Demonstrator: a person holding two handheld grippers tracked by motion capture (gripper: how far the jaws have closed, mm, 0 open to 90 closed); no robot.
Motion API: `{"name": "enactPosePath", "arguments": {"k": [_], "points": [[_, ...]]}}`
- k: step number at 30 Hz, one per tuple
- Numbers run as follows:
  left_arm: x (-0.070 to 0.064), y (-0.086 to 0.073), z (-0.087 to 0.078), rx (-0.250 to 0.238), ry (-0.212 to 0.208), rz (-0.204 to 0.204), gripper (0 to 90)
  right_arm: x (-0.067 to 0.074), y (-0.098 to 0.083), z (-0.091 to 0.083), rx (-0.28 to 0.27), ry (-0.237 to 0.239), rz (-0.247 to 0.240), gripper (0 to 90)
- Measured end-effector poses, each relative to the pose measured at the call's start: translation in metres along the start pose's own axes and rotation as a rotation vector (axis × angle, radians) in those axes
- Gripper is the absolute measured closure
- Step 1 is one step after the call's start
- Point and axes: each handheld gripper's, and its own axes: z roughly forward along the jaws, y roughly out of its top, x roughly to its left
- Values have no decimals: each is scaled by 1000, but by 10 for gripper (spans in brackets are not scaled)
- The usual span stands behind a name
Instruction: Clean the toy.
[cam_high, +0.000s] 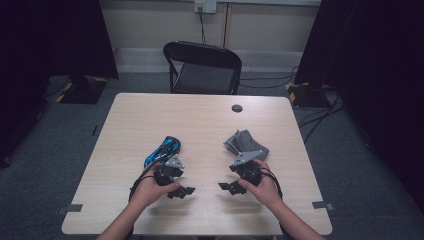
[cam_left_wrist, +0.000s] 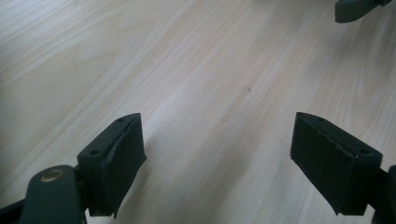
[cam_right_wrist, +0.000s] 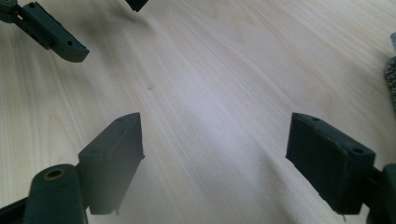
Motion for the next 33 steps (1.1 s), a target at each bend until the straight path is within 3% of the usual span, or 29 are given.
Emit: {"name": "enactPosePath", "arguments": {"k": [11, 24, 33], "points": [[-10, -7, 3, 19, -25, 30, 172, 8, -7, 3, 12, 13, -15, 184], [-16, -16, 3, 31, -25, 55, 167, 15, -19, 6, 40, 23, -33, 184], [-20, -21, 4, 14, -8, 119, 153, 14, -27, 5, 43, 15, -38, 184]]}}
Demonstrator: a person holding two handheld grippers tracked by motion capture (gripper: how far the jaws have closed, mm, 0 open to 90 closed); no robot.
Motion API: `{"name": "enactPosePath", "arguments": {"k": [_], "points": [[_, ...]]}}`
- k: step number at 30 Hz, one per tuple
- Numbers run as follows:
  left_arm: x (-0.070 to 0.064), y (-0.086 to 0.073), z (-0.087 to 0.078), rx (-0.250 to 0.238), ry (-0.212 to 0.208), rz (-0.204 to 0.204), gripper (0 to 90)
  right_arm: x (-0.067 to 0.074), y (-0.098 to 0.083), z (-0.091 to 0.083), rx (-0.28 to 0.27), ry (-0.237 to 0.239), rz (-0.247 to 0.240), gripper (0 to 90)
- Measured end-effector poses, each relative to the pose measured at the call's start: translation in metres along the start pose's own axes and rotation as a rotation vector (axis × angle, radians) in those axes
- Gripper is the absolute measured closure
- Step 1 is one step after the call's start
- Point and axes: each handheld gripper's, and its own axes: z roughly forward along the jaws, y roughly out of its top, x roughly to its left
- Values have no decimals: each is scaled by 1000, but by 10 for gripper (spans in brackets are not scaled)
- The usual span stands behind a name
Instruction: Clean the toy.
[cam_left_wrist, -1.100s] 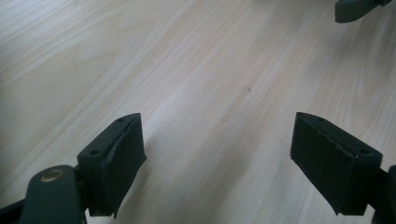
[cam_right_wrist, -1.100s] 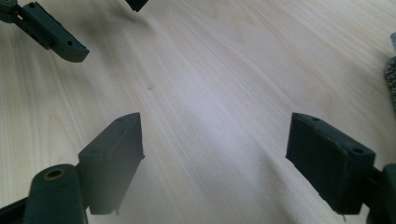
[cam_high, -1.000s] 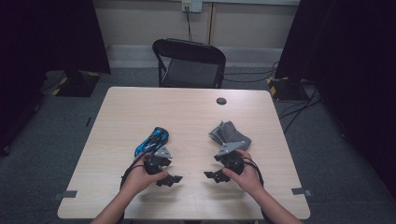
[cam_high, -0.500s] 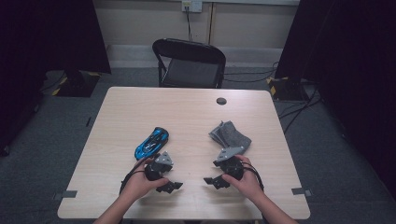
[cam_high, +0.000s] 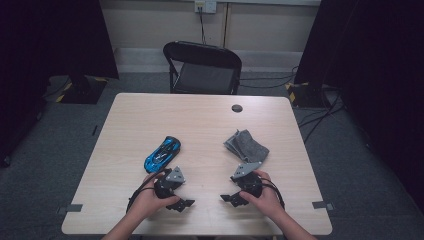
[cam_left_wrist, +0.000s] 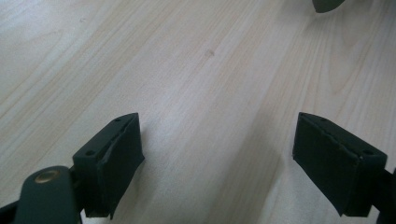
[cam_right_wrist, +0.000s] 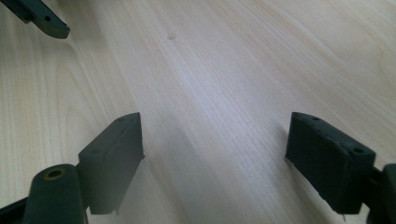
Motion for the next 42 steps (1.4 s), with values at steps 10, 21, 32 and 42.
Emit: {"name": "enactPosePath", "arguments": {"k": [10, 21, 32, 42], "points": [[-4, -5, 1, -11, 23, 66, 142, 4, -6, 0, -17, -31, -49, 176], [-7, -9, 4, -37, 20, 92, 74, 7, -15, 1, -81, -54, -60, 173], [-9, -13, 7, -68, 12, 106, 0, 9, -16, 0, -80, -48, -70, 173], [-9, -13, 8, -73, 11, 106, 0, 9, -16, 1, -77, -43, -76, 158]]}}
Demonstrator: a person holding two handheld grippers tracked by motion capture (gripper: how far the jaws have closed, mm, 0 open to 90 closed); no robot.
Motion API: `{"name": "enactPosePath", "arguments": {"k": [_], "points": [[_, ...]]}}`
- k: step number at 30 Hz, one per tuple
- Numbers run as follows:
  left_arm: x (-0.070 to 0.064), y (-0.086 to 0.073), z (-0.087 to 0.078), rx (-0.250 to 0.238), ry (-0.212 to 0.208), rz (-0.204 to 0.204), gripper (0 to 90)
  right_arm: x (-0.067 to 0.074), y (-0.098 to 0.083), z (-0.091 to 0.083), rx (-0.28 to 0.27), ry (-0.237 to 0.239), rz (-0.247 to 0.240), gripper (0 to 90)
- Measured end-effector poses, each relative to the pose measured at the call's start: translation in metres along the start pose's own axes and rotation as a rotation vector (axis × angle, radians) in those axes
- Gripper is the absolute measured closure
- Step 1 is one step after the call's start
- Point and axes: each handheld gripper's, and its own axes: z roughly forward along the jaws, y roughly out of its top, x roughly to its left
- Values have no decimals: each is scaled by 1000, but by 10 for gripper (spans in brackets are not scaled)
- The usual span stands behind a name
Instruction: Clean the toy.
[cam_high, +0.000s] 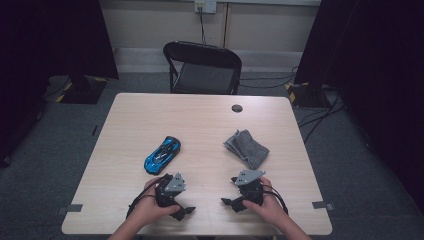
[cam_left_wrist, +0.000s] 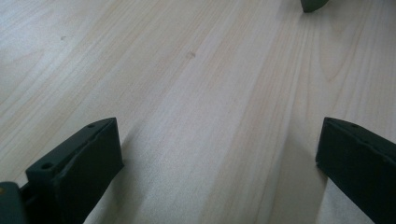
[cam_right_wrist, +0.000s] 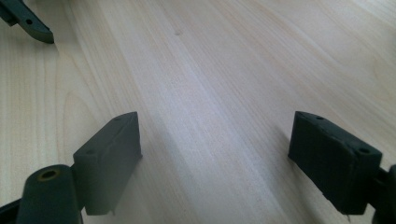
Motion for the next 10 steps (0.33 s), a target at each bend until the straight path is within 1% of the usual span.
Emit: {"name": "enactPosePath", "arguments": {"k": [2, 10], "points": [[0, 0, 0, 0, 0, -1, 0, 0, 0, 1, 5, -3, 3, 137], [0, 0, 0, 1, -1, -1, 0, 0, 1, 1, 7, -9, 7, 125]]}}
